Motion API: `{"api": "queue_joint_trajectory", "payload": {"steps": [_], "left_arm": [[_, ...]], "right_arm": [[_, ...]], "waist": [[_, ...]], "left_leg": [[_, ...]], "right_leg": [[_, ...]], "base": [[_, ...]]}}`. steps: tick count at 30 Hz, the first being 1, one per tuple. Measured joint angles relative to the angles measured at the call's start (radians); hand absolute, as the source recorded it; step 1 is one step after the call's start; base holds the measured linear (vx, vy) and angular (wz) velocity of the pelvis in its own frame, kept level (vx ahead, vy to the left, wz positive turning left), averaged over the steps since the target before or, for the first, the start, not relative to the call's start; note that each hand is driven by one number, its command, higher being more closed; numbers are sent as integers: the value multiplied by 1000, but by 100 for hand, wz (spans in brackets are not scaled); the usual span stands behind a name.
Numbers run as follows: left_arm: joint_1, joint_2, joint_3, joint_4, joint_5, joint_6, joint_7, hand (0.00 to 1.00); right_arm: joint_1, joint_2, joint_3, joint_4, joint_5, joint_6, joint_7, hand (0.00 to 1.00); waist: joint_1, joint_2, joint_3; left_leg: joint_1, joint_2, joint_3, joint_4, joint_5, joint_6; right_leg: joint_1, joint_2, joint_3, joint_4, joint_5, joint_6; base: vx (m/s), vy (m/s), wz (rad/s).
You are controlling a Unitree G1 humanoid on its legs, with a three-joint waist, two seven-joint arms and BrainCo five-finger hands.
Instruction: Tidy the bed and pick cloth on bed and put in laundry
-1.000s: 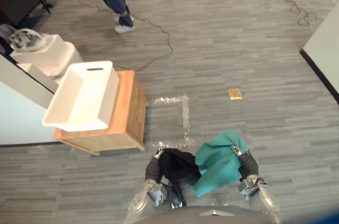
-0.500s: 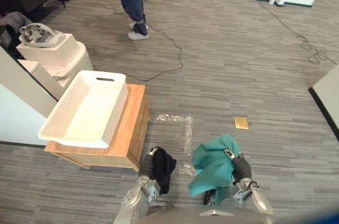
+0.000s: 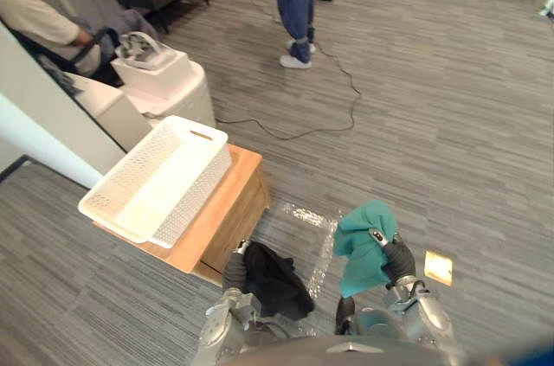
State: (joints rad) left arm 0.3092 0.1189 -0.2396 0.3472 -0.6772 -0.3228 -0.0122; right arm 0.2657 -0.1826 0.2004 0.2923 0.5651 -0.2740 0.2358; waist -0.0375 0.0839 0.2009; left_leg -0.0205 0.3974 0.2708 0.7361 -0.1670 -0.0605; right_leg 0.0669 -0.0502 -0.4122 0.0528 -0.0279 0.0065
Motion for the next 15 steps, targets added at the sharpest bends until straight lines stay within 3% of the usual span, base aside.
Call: {"api": "queue_joint_trajectory", "payload": {"steps": [1, 2, 4, 5, 6, 8, 11, 12, 13, 14, 15], "left_arm": [[1, -3, 13, -13, -2, 2, -3, 100], [3, -10, 31, -28, -4, 2, -7, 100], [0, -31, 43, -54, -4, 5, -13, 100], [-6, -44, 43, -60, -4, 7, -13, 100], [-3, -46, 47, -60, -4, 9, -12, 100], [13, -37, 57, -75, -4, 9, -10, 100], [54, -11, 105, -77, -10, 9, 1, 100], [63, -9, 124, -76, -10, 8, 1, 100], [72, -20, 128, -74, -11, 7, 0, 100], [90, -36, 121, -77, -10, 6, -10, 100], [99, -32, 130, -77, -11, 4, -23, 100]], "right_arm": [[-6, -1, -4, 0, 0, 4, 0, 100], [-18, -2, -10, 0, 0, 9, 3, 100], [-36, -12, -11, -3, -2, 9, 9, 100], [-39, -24, -10, -6, -9, 9, 16, 100], [-39, -25, -5, -14, -30, 14, 16, 100], [-43, -24, 10, -43, -40, 17, 18, 100], [-82, 11, 40, -50, -41, 18, 20, 100], [-99, 16, 49, -56, -42, 18, 16, 100], [-102, 10, 56, -64, -44, 17, 16, 100], [-104, -7, 54, -63, -60, 17, 8, 100], [-115, -8, 66, -53, -67, 21, -12, 100]], "waist": [[0, 0, 0], [0, -4, -2], [-2, -2, -4], [0, 4, -10], [5, 8, -41], [24, -21, -48], [57, -70, -46], [74, -84, -39], [79, -77, -47], [81, -50, -72], [89, -67, -88]], "left_leg": [[-9, -8, 28, -8, -11, 5], [-18, -38, 98, -61, -43, 8], [-18, -108, 235, -209, -49, 17], [-13, -160, 315, -339, -26, 41], [15, -215, 342, -450, -8, 71], [24, -276, 317, -530, 33, 106], [16, -276, 297, -419, 26, 119], [-35, -258, 320, -315, -11, 99], [-37, -273, 323, -391, -7, 93], [-13, -277, 346, -485, 28, 134], [-7, -309, 346, -514, 25, 131]], "right_leg": [[9, -12, -18, -8, 0, 0], [20, -46, -53, -16, 0, 0], [44, -98, -124, -16, 0, 9], [61, -120, -174, -8, 8, 40], [66, -139, -212, -1, 3, 57], [77, -165, -206, -20, 16, 77], [161, -173, -206, -83, 39, 86], [193, -182, -205, -82, 47, 90], [200, -189, -208, -79, 46, 92], [202, -174, -205, -80, 35, 118], [206, -194, -205, -79, 9, 141]], "base": [[173, 41, 94], [156, 86, 109], [153, 126, 125], [185, 185, 144], [201, 182, 142], [212, 165, 102], [189, 79, 52], [176, 65, 46], [101, 105, 35], [92, 121, 31], [62, 80, 21]]}}
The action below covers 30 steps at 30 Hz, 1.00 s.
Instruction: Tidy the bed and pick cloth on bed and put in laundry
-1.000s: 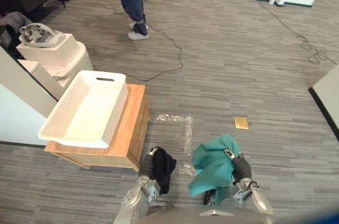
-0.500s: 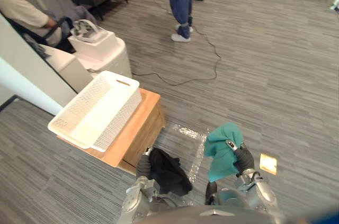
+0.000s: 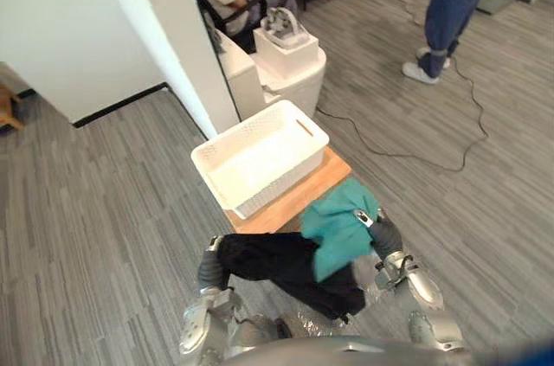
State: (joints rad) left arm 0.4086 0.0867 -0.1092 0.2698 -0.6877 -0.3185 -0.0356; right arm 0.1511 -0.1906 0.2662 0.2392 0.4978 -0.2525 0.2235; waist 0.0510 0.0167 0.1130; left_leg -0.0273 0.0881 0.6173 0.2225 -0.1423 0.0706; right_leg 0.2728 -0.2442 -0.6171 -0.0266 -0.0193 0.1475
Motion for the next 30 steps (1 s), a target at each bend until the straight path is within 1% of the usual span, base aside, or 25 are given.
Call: {"api": "queue_joint_trajectory", "payload": {"steps": [2, 3, 4, 5, 6, 7, 8, 9, 10, 12, 13, 14, 16, 17, 18, 19, 20, 21, 22, 23, 24, 25, 26, 27, 30], "left_arm": [[-1, -8, 19, 5, 1, 1, -12, 100], [1, -15, 23, 5, 1, 3, -13, 100], [3, -30, 29, 5, 2, 8, -25, 100], [-2, -34, 29, 4, 5, 10, -40, 100], [-5, -32, 30, 2, 14, 10, -47, 100], [-8, -19, 30, -14, 34, 10, -50, 100], [-13, -5, 29, -19, 46, 6, -49, 100], [-27, 17, 29, -19, 52, 6, -46, 100], [-38, 27, 30, -19, 52, 5, -44, 100], [-60, 41, 32, -22, 52, 5, -44, 100], [-79, 46, 35, -32, 51, 9, -44, 100], [-91, 52, 48, -58, 51, 22, -45, 100], [-108, 57, 65, -74, 51, 32, -51, 100], [-120, 60, 76, -75, 51, 33, -54, 100], [-121, 66, 73, -75, 51, 33, -55, 100], [-119, 67, 73, -75, 51, 34, -55, 100], [-113, 72, 72, -75, 51, 35, -54, 100], [-111, 85, 73, -76, 51, 35, -51, 100], [-113, 89, 74, -71, 50, 38, -48, 100], [-107, 49, 73, -74, 48, 38, -40, 100], [-97, 3, 61, -91, 49, 38, -25, 100], [-92, -18, 56, -102, 48, 38, -21, 100], [-85, -53, 40, -128, 37, 38, 6, 100], [-82, -76, 28, -155, 29, 36, 46, 100], [-86, -83, 34, -193, 10, 21, 126, 100]], "right_arm": [[-16, 21, 21, 1, -6, 2, -21, 100], [-18, 23, 22, 4, -11, 7, -30, 100], [-16, 29, 21, 21, -11, 11, -47, 100], [-13, 34, 21, 25, -11, 16, -62, 100], [-13, 33, 22, 25, -11, 16, -69, 100], [-17, 37, 18, 26, -11, 16, -80, 100], [-17, 53, 17, 29, -11, 16, -84, 100], [-18, 70, 17, 41, -12, 7, -89, 100], [-18, 76, 17, 45, -12, 4, -90, 100], [-18, 77, 16, 44, -12, -14, -90, 100], [-18, 77, 15, 43, -11, -23, -90, 100], [-17, 78, 13, 33, -11, -28, -90, 100], [-9, 78, 8, 8, -10, -33, -91, 100], [7, 78, 2, -19, -9, -39, -91, 100], [16, 79, -4, -30, -9, -49, -92, 100], [16, 79, -7, -30, -9, -50, -92, 100], [17, 80, -9, -30, -3, -51, -89, 100], [30, 89, -9, -33, 7, -58, -82, 100], [40, 93, -10, -34, 9, -63, -78, 100], [44, 83, -11, -37, 15, -63, -68, 100], [38, 63, -9, -54, 37, -61, -59, 100], [42, 59, -8, -68, 41, -61, -56, 100], [48, 55, -7, -104, 41, -53, -47, 100], [46, 56, -1, -142, 37, -31, -33, 100], [43, 63, 25, -203, 26, 1, -16, 100]], "waist": [[11, -21, 1], [11, -19, 1], [13, -18, 2], [9, -3, -2], [7, -4, -2], [-1, -15, -2], [-16, -27, 0], [-31, -43, -3], [-32, -47, -2], [-39, -43, 0], [-41, -38, -1], [-42, -31, -2], [-48, -21, -1], [-58, -16, 1], [-65, -15, 0], [-63, -15, 0], [-61, -20, -2], [-67, -47, -10], [-66, -57, -22], [-57, -22, -31], [-55, 10, -30], [-59, 12, -31], [-60, 16, -30], [-57, 18, -30], [-57, 1, -41]], "left_leg": [[0, -26, 0, -12, -12, 7], [4, -27, -3, -14, -14, 9], [22, -31, -24, -31, -15, 9], [50, -34, -42, -56, -17, 6], [60, -39, -54, -68, -23, -4], [77, -53, -85, -85, -24, -6], [83, -62, -111, -93, -24, -6], [92, -64, -142, -96, -26, -4], [100, -61, -161, -99, -27, -8], [116, -46, -200, -97, -30, -15], [116, -33, -231, -89, -30, -16], [111, -14, -266, -76, -38, -29], [110, 6, -312, -72, -43, -45], [109, 16, -358, -72, -50, -65], [113, 29, -384, -76, -59, -94], [114, 37, -396, -76, -61, -103], [108, 53, -418, -69, -66, -127], [98, 56, -450, -41, -87, -162], [97, 65, -464, -31, -98, -178], [97, 110, -459, -27, -97, -198], [99, 140, -420, -41, -65, -224], [105, 142, -395, -57, -38, -233], [137, 147, -347, -92, 3, -238], [153, 156, -316, -102, 22, -231], [150, 158, -283, -96, 32, -220]], "right_leg": [[1, -24, 0, 18, -16, 19], [-4, -29, 0, 40, -16, 19], [-20, -46, 4, 123, -19, 20], [-59, -80, 26, 271, -32, 18], [-96, -106, 48, 369, -34, 18], [-183, -154, 116, 570, -39, 21], [-236, -170, 156, 684, -66, 22], [-280, -173, 171, 750, -103, 12], [-304, -164, 170, 756, -128, 4], [-323, -135, 165, 681, -154, -10], [-331, -111, 167, 594, -154, -11], [-335, -81, 169, 484, -149, -13], [-336, -46, 195, 354, -122, -7], [-339, -27, 229, 269, -80, -2], [-348, -10, 282, 205, -31, 7], [-358, -1, 313, 182, -6, 6], [-366, 23, 389, 138, 57, 3], [-357, 31, 443, 110, 200, -17], [-342, 27, 441, 114, 154, 23], [-317, 67, 453, 93, 120, 22], [-301, 88, 441, 75, 114, 13], [-283, 88, 425, 63, 108, 5], [-239, 91, 390, 37, 97, -8], [-202, 100, 372, 26, 83, -15], [-166, 96, 322, 24, 27, -26]], "base": [[55, 32, 14], [53, 65, 17], [53, 106, 30], [53, 125, 35], [72, 118, 49], [69, 71, 65], [137, 49, 91], [129, 21, 84], [158, 21, 82], [148, -3, 72], [213, -51, 79], [265, -93, 77], [217, -124, 74], [219, -179, 99], [226, -197, 83], [236, -235, 68], [245, -301, 72], [320, -431, 79], [349, -437, 69], [341, -364, 46], [216, -189, 44], [178, -145, 58], [151, -168, 63], [164, -190, 60], [49, -115, 53]]}}
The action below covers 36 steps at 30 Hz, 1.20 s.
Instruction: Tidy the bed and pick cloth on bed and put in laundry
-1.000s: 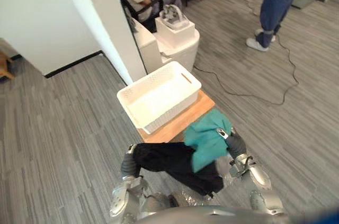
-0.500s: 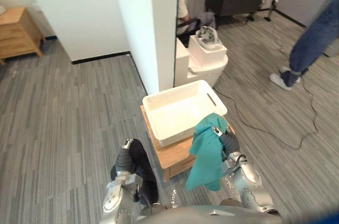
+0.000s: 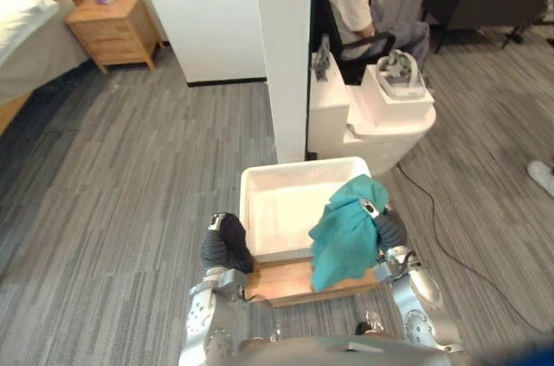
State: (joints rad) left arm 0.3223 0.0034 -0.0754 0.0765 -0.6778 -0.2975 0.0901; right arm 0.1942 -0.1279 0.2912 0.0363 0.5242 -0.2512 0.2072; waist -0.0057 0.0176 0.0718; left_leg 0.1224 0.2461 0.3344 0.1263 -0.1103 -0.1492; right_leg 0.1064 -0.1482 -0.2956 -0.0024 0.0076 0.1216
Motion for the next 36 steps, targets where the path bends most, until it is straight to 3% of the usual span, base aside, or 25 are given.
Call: {"api": "queue_joint_trajectory", "payload": {"steps": [3, 11, 17, 20, 24, 28, 31, 34, 36], "left_arm": [[-10, 0, 52, -3, -20, -11, 96, 100], [-34, 13, 272, -23, 1, -101, 227, 100], [-109, 46, 379, -251, 44, -172, 324, 100], [-173, 133, 436, -320, 82, -195, 323, 100], [-268, 227, 450, -345, 132, -213, 297, 100], [-411, 284, 379, -369, 154, -230, 189, 100], [-534, 293, 231, -369, 196, -202, 123, 100], [-619, 292, 95, -367, 295, -143, 89, 100], [-719, 285, -1, -325, 363, -82, 63, 100]], "right_arm": [[14, 1, -4, -8, 0, 43, 2, 100], [112, 14, -104, -22, 1, 84, 9, 100], [141, 60, -101, -63, 1, 119, 11, 100], [171, 70, -93, -85, 1, 130, 13, 100], [187, 67, -84, -102, 1, 130, 15, 100], [207, 68, -81, -102, 1, 140, 15, 100], [207, 69, -81, -102, 2, 141, 15, 100], [212, 70, -78, -101, 2, 141, 15, 100], [225, 70, -78, -101, 4, 141, 15, 100]], "waist": [[22, -4, -2], [16, -17, -36], [-1, -27, -65], [-8, -5, -99], [-25, 10, -114], [-45, 21, -120], [-71, 29, -121], [-98, 33, -121], [-121, 50, -115]], "left_leg": [[-8, -20, 55, -25, 26, 26], [1, -67, 9, -202, 128, 36], [6, -73, 61, -208, 143, 35], [21, -71, 106, -211, 141, 34], [51, -52, 243, -195, 120, 29], [76, -55, 295, -198, 120, 18], [83, -58, 333, -205, 134, 20], [101, -60, 368, -214, 139, 15], [109, -54, 408, -216, 138, 14]], "right_leg": [[7, -6, -46, 3, -27, -4], [8, -29, -137, 19, -43, 0], [21, -49, -158, 28, -42, 1], [28, -58, -154, 29, -42, 1], [43, -62, -135, 30, -40, 5], [29, -59, -77, 30, -36, 11], [2, -52, -41, 29, -25, 8], [-8, -42, -9, 26, -22, 6], [-29, -29, 30, 26, -19, 2]], "base": [[-49, -50, 41], [-25, 3, 39], [-10, 21, 10], [-11, 13, -6], [-32, 22, -10], [-29, 15, -33], [-7, 7, -36], [12, 6, -41], [9, -10, -46]]}}
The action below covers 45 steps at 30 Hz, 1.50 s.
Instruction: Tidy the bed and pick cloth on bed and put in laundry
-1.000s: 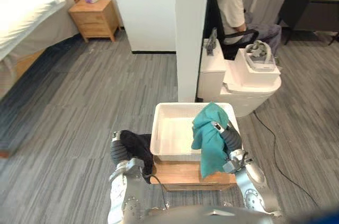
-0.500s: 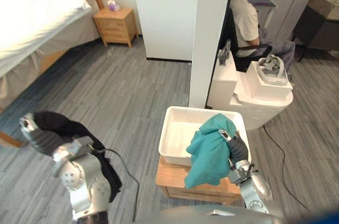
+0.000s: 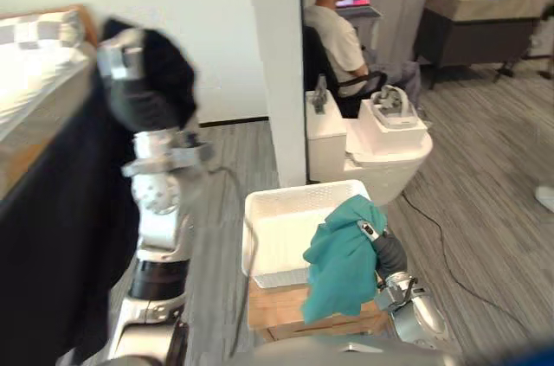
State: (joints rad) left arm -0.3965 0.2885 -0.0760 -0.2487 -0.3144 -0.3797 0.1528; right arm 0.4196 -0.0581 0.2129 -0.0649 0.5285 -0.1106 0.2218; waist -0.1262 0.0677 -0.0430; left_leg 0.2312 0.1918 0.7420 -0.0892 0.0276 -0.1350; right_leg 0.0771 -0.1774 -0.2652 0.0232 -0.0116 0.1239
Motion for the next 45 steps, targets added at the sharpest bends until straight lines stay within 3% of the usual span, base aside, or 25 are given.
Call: {"api": "queue_joint_trajectory", "payload": {"steps": [5, 10, 13, 15, 16, 17, 18, 21, 22, 25, 27, 28, 30, 31, 32, 33, 37, 40, 42, 45], "left_arm": [[-180, -2, -88, 227, 31, 87, 7, 100], [-222, -7, -128, 388, -39, 140, -35, 100], [-141, -26, -190, 439, -25, 219, -83, 100], [2, -76, -258, 497, -16, 308, -115, 100], [15, -82, -271, 512, -13, 322, -116, 100], [71, -108, -316, 588, -9, 390, -124, 100], [85, -114, -326, 609, -9, 412, -128, 100], [152, -143, -415, 725, 37, 524, -149, 100], [172, -152, -437, 739, 60, 537, -141, 100], [198, -203, -445, 733, 102, 512, -43, 100], [187, -237, -445, 768, 115, 469, 86, 100], [181, -238, -440, 777, 122, 458, 116, 100], [135, -228, -365, 818, 140, 402, 250, 100], [125, -222, -340, 826, 141, 392, 269, 100], [96, -185, -288, 837, 140, 378, 304, 0], [85, -149, -269, 838, 139, 368, 312, 0], [89, -139, -227, 839, 127, 367, 313, 0], [98, -82, -147, 828, 40, 348, 288, 0], [121, -34, -97, 782, -20, 318, 250, 0], [219, -28, -65, 580, -117, 275, 153, 0]], "right_arm": [[42, -1, 4, 0, 18, 3, 0, 100], [90, 1, 9, -5, 18, 19, 14, 100], [132, -1, 19, -52, 18, 42, 30, 100], [129, -3, 50, -73, 19, 47, 35, 100], [125, -3, 54, -73, 20, 47, 34, 100], [97, -4, 78, -72, 20, 46, 30, 100], [84, -5, 85, -71, 20, 45, 27, 100], [-53, -45, 104, -30, 61, 10, -14, 100], [-84, -60, 97, -2, 69, 6, -26, 100], [-168, -99, 73, 70, 89, -4, -61, 100], [-206, -113, 70, 85, 91, -35, -76, 100], [-207, -112, 70, 85, 91, -39, -77, 100], [-207, -112, 69, 85, 92, -51, -76, 100], [-206, -112, 69, 85, 92, -52, -76, 100], [-197, -111, 68, 85, 92, -61, -73, 100], [-178, -111, 64, 85, 94, -69, -67, 100], [-129, -111, 44, 85, 94, -72, -55, 100], [-93, -109, 35, 80, 94, -72, -45, 100], [-74, -106, 24, 61, 90, -67, -44, 100], [-23, -98, 2, 8, 78, -56, -44, 100]], "waist": [[-36, 23, 13], [-55, 17, 27], [-59, 9, 47], [-48, 5, 63], [-48, 3, 66], [-47, 2, 84], [-47, 0, 94], [-51, -29, 206], [-49, -30, 226], [-43, -18, 247], [-53, -16, 259], [-55, -18, 263], [-70, -25, 289], [-73, -26, 293], [-81, -28, 300], [-84, -29, 313], [-82, -30, 322], [-76, -30, 322], [-73, -29, 322], [-61, -28, 319]], "left_leg": [[34, 16, 74, -7, -3, -7], [43, 29, 129, -7, -2, -12], [48, 35, 139, -7, -4, -22], [18, 37, 150, 0, -7, -26], [10, 37, 149, 3, -7, -26], [-36, 37, 141, 10, -7, -26], [-52, 37, 139, 12, -6, -25], [-144, 27, 120, -3, 28, -8], [-148, 27, 119, -3, 32, -5], [-158, 28, 107, 15, 31, -3], [-172, 31, 96, 52, 28, 2], [-175, 32, 95, 58, 27, 3], [-186, 36, 78, 75, 21, 13], [-188, 37, 72, 75, 21, 13], [-200, 37, 63, 75, 19, 14], [-204, 41, 52, 74, 16, 14], [-214, 48, 25, 66, 18, 11], [-213, 46, 12, 47, 38, 13], [-210, 40, 2, 23, 58, 16], [-190, 39, -17, 12, 68, 19]], "right_leg": [[-13, 32, 60, -6, 4, -5], [-38, 58, 111, -15, 17, -16], [-40, 67, 121, -15, 17, -16], [-78, 69, 141, -15, 22, -15], [-84, 69, 141, -15, 23, -15], [-128, 67, 142, -14, 32, -15], [-143, 66, 142, -14, 35, -16], [-237, 62, 144, -8, 54, -22], [-246, 63, 144, -6, 58, -28], [-241, 57, 171, -2, 57, -29], [-241, 44, 171, 6, 57, -29], [-241, 42, 171, 7, 57, -29], [-242, 39, 170, 7, 55, -29], [-242, 39, 169, 7, 54, -29], [-247, 37, 167, 7, 45, -25], [-248, 41, 165, 9, 41, -23], [-255, 46, 151, 23, 34, -15], [-256, 47, 142, 32, 31, -9], [-254, 48, 132, 31, 37, -12], [-221, 46, 109, 31, 42, -19]], "base": [[0, -16, -39], [-17, -20, -38], [-30, -15, -14], [-39, 0, -17], [-52, -3, -7], [-35, -4, 0], [-79, -11, 1], [-88, -19, 3], [-34, -13, 2], [30, 31, 9], [11, 15, 8], [-21, -3, 7], [-58, -19, 10], [-97, -34, 14], [-144, -56, 18], [-126, -49, 19], [-131, -59, 15], [-107, -49, 12], [-46, -26, 14], [22, -6, 23]]}}
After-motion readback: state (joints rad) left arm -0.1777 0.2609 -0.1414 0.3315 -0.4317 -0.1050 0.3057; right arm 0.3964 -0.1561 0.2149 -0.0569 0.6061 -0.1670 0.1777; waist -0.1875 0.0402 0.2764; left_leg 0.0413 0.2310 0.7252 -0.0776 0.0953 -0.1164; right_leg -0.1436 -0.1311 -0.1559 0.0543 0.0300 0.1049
